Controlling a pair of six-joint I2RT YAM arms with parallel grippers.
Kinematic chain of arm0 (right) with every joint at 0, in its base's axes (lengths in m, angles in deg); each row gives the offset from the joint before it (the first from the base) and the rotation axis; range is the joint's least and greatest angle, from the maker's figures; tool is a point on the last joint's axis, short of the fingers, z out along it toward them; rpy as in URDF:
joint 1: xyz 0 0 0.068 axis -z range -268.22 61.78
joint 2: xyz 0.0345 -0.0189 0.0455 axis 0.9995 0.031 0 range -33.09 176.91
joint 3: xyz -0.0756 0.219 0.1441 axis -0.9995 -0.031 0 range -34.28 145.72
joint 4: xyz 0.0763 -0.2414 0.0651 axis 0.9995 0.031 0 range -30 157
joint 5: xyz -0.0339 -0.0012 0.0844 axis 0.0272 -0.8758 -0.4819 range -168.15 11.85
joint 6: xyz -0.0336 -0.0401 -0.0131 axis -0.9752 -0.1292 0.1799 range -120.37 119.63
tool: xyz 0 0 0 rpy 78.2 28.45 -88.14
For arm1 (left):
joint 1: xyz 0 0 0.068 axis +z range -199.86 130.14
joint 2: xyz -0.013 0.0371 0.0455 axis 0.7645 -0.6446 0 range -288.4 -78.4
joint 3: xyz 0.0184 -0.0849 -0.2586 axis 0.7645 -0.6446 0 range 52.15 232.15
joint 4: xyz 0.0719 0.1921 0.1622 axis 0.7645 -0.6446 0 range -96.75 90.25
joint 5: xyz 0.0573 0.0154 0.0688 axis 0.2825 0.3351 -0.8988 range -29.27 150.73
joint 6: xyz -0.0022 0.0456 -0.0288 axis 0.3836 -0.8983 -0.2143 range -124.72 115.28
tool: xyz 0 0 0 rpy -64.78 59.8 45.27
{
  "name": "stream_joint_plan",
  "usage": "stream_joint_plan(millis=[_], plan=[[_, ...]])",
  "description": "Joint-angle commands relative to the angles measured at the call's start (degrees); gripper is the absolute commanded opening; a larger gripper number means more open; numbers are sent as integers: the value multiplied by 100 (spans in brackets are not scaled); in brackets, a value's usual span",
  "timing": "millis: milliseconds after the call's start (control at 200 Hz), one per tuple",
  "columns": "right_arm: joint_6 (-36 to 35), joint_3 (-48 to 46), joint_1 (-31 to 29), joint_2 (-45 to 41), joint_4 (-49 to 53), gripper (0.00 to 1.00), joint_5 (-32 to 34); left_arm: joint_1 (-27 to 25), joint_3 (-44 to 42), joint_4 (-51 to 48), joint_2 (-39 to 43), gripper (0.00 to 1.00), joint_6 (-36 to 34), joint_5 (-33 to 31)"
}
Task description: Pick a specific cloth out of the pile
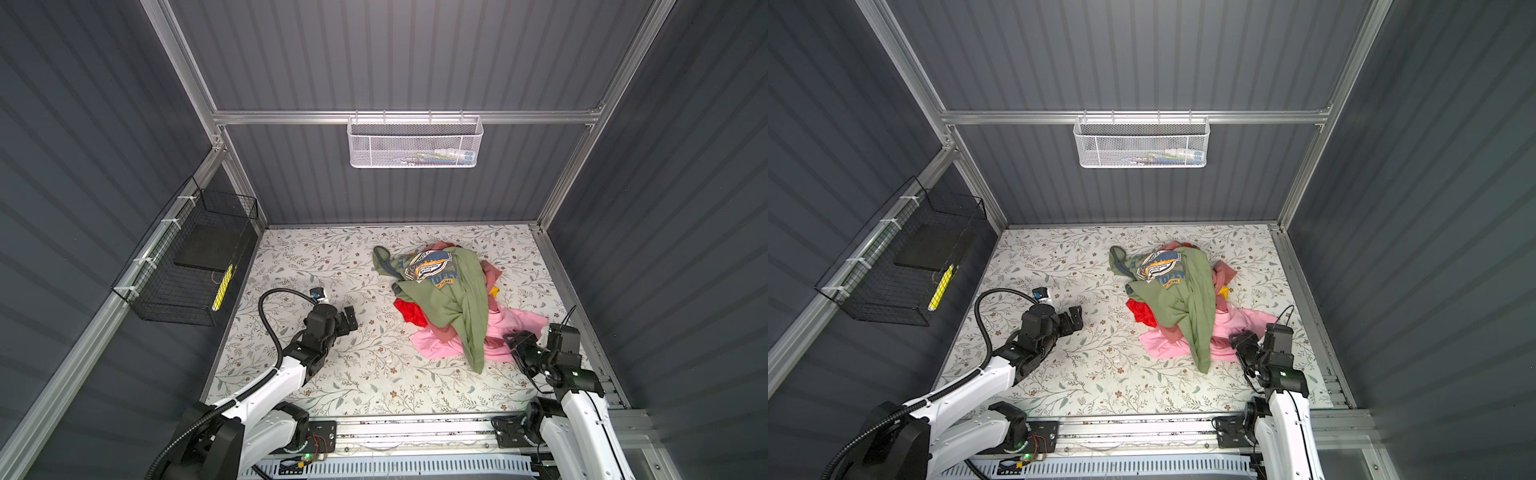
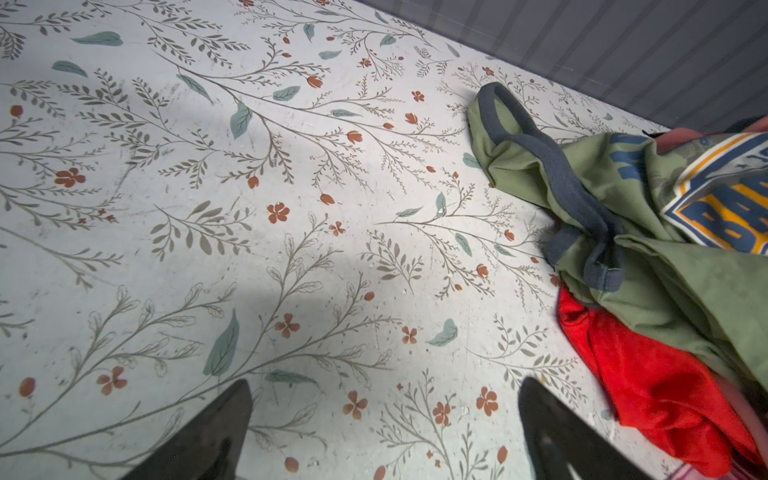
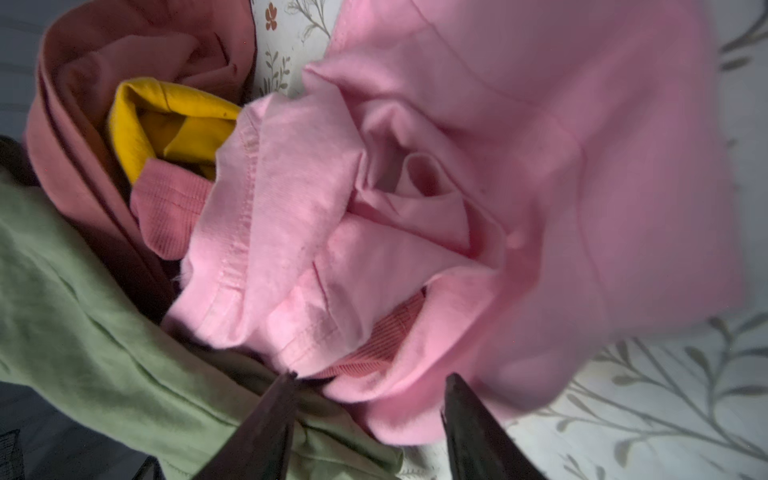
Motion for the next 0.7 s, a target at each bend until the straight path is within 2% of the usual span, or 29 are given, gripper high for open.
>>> stream_joint_plan(millis=[0,180,350,480,695], plan=[[-117,43,-62,-115,273,57,-36,-194,262,49,-163,100,-130,-198],[-72,-21,-156,-9,9,52,-115,-822,652,-55,-510,100,-377,-492],[-210,102,-355,-40,-466,53,-221,-1376,991,-51,-921,100,-520,-718],[-539,415,-487,-11,-546,55,10,-1667,1199,31,-1276,100,-597,-742],[-1126,995,-485,836,-1014,56,-85,-2046,1468,145,-1616,100,-733,-748]])
